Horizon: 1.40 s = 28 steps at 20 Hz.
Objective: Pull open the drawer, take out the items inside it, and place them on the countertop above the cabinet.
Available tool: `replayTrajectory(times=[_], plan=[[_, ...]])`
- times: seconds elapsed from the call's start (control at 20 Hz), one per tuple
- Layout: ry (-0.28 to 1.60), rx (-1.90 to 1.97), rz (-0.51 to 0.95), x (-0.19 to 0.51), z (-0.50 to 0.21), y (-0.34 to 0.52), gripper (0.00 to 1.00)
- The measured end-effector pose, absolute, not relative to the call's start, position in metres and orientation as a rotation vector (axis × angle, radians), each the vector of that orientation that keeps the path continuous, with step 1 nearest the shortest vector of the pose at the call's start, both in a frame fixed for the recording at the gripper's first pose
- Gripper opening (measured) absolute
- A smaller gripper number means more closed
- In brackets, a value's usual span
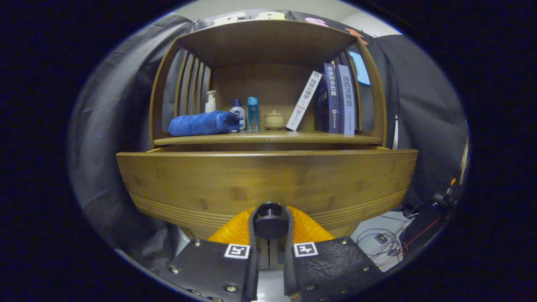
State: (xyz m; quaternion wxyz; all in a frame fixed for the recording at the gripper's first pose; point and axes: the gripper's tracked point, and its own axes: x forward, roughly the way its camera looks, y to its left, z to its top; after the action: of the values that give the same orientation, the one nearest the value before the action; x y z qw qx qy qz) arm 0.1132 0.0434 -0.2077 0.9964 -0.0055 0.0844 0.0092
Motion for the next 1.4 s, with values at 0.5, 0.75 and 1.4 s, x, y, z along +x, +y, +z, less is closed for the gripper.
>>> replayTrajectory(times=[0.5, 0.75, 1.4], plan=[[0.214, -0.002, 0.033, 0.068, -0.218, 0.042, 0.24], [0.236, -0.001, 0.124, 0.034, -0.218, 0.052, 0.52], [0.291, 0.062, 0.102, 0.067, -0.113, 0.048, 0.92]])
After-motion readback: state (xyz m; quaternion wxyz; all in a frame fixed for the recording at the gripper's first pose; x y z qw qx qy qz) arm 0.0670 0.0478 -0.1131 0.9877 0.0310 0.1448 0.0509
